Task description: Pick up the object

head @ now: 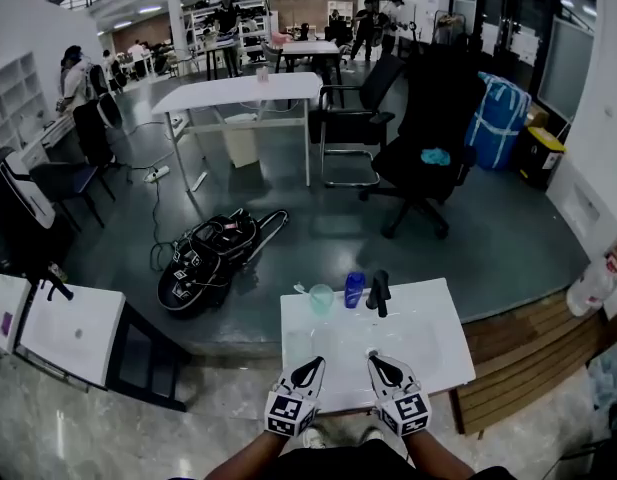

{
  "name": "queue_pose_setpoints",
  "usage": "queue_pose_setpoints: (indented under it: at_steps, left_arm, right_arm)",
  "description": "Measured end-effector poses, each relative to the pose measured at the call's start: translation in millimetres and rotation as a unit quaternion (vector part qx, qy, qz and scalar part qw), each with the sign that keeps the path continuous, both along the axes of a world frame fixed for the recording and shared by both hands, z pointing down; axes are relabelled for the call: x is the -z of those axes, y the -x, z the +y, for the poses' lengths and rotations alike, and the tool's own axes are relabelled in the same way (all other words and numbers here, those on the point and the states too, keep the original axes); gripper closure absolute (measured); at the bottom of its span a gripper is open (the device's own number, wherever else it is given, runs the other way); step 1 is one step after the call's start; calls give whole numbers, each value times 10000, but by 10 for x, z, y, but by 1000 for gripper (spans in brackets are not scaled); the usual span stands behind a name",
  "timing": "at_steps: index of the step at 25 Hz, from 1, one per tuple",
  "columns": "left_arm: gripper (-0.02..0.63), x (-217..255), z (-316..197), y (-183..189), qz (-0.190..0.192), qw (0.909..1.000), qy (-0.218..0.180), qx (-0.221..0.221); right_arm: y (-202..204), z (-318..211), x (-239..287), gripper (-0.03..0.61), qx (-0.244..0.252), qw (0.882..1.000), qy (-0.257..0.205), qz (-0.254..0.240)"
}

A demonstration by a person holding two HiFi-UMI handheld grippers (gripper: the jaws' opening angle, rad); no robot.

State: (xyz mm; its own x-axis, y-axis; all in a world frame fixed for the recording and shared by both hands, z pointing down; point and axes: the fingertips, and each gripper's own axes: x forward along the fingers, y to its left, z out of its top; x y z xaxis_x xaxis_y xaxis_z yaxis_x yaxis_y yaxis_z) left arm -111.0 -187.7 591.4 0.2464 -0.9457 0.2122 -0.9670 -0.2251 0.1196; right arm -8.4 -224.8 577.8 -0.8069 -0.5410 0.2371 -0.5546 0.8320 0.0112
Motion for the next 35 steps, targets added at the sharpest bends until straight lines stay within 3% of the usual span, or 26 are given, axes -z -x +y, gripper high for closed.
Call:
queue_pose_setpoints:
  at_steps: [14, 23, 35]
  left_arm:
    - [592, -47, -340, 149, -86, 9959, 136, 890]
    - [592, -211, -474, 239, -106, 9890, 312, 1443]
    - [592, -472, -360, 477, -191, 9739, 556, 2191]
  right_arm:
    - [236, -561, -106, 561, 766, 9970, 25, -41]
    - [281, -851, -191, 561, 1074, 9942, 68, 48]
    - [510, -788, -321, 561, 1711, 9851, 119, 97]
